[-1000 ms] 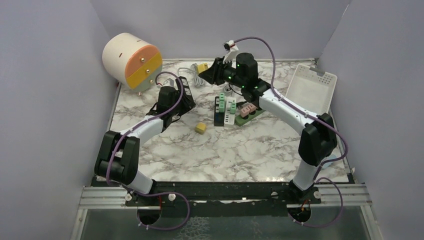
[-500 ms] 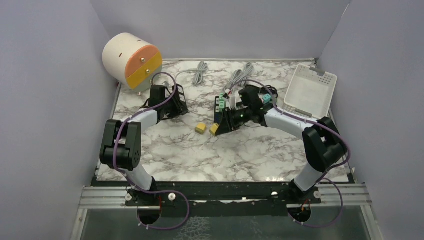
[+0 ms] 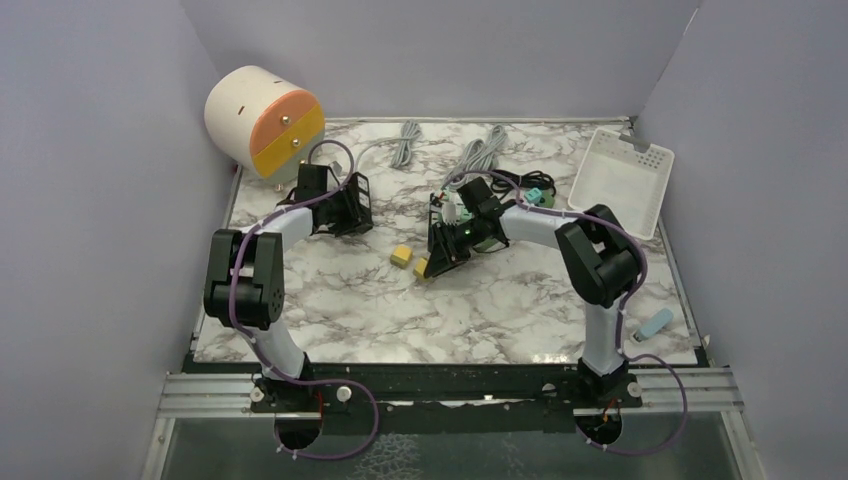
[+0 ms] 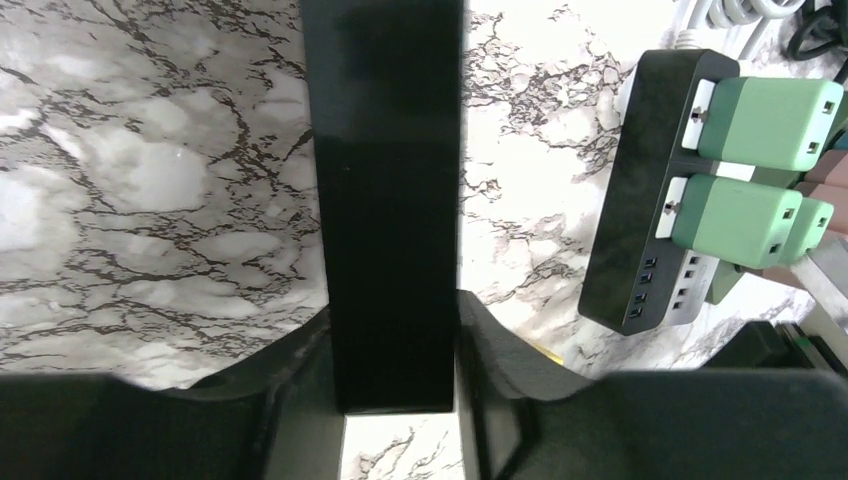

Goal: Pull the plug off the socket

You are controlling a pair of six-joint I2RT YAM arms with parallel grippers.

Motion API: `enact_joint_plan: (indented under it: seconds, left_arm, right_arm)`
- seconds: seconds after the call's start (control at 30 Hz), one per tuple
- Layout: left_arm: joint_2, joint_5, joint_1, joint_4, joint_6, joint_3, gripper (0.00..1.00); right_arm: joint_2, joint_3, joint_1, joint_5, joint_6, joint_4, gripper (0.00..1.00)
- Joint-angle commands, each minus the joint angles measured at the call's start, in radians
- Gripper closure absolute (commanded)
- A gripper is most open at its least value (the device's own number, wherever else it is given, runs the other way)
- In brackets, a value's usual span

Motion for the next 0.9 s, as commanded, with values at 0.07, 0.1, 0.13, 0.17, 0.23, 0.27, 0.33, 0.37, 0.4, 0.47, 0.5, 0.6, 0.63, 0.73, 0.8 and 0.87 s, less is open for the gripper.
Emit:
enact_joint_plan:
  seconds: [0.07,0.1,0.13,0.17,0.23,0.27,0.33,0.37,0.4,0.47,0.5,0.6,0.63,0.73,0.8,0.87]
  left_arm:
    - [-0.055,-0.011,0.009,-0.072,0.091,0.043,0.36]
    - [-0.063,-0.028,0.011,-0.083,0.098,0.043,0.24]
    - [-0.068,-0.042,0.012,-0.095,0.105,0.044,0.11]
    - [-0.071,-0.051,0.013,-0.103,0.111,0.046,0.06]
    - [-0.081,-0.062,0.018,-0.115,0.119,0.044,0.04]
    - [-0.086,-0.063,0.020,-0.119,0.122,0.042,0.04]
    - [-0.101,-0.068,0.023,-0.123,0.127,0.041,0.04]
    - [-0.109,-0.074,0.023,-0.127,0.130,0.041,0.03]
    - [-0.117,-0.080,0.024,-0.129,0.134,0.042,0.03]
    - [-0.136,-0.092,0.026,-0.138,0.140,0.046,0.03]
    - [-0.145,-0.097,0.026,-0.141,0.142,0.048,0.03]
    - [-0.167,-0.103,0.028,-0.146,0.146,0.050,0.03]
    - [-0.172,-0.104,0.029,-0.145,0.146,0.050,0.02]
    - [-0.182,-0.106,0.029,-0.145,0.147,0.045,0.02]
    - [-0.185,-0.108,0.029,-0.146,0.149,0.041,0.02]
    - [-0.188,-0.106,0.031,-0.145,0.150,0.039,0.02]
  right_arm:
    - [0.112,0.090,0.002,0.010,0.012,-0.013,0.92]
    - [0.126,0.100,0.002,0.016,0.016,-0.014,0.92]
    - [0.138,0.113,0.002,0.022,0.020,-0.016,0.90]
    - [0.151,0.130,0.002,0.027,0.022,-0.020,0.90]
    - [0.177,0.158,0.001,0.043,0.022,-0.035,0.88]
    - [0.190,0.175,0.001,0.049,0.021,-0.045,0.87]
    - [0.221,0.210,0.002,0.070,0.018,-0.066,0.85]
    - [0.235,0.229,0.002,0.081,0.014,-0.081,0.84]
    - [0.251,0.250,0.002,0.091,0.010,-0.096,0.83]
    - [0.278,0.291,0.002,0.109,0.004,-0.121,0.82]
    - [0.291,0.312,0.003,0.112,0.002,-0.133,0.81]
    - [0.338,0.378,0.003,0.112,-0.005,-0.174,0.79]
    - [0.353,0.402,0.003,0.110,-0.008,-0.189,0.78]
    - [0.387,0.457,0.006,0.100,-0.009,-0.214,0.73]
    - [0.401,0.487,0.014,0.100,-0.011,-0.224,0.64]
    - [0.422,0.530,0.025,0.091,-0.023,-0.258,0.54]
